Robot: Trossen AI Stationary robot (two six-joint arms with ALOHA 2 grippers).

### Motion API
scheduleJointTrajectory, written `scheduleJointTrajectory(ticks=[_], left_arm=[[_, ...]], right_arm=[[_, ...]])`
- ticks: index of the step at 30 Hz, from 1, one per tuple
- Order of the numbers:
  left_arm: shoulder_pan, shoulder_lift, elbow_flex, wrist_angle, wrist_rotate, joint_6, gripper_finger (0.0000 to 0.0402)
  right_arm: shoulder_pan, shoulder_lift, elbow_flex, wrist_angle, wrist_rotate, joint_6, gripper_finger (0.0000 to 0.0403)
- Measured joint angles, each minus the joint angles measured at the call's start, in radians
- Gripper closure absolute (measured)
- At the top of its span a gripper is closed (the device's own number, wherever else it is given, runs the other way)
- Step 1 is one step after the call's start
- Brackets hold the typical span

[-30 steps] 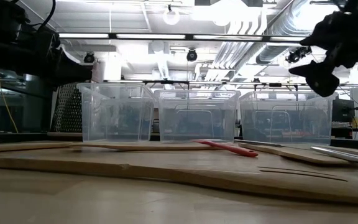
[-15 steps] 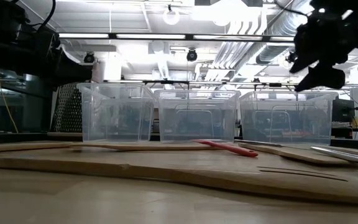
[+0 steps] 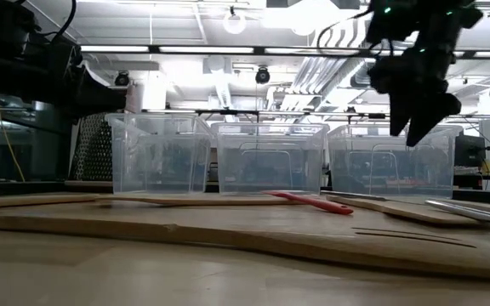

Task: Pick & Place Kitchen Items
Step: Put the silver table knife into the middle transparent container

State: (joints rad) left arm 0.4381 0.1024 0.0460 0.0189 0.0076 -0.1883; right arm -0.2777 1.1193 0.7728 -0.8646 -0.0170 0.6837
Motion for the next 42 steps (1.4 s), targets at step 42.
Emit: scheduleJointTrajectory(ticks=[42], left_arm=[[0.0, 0.0, 0.0, 0.0, -0.002, 0.0, 0.03]], right_arm=[[0.13, 0.607, 0.182, 0.087, 0.068, -0.166, 0.0175]])
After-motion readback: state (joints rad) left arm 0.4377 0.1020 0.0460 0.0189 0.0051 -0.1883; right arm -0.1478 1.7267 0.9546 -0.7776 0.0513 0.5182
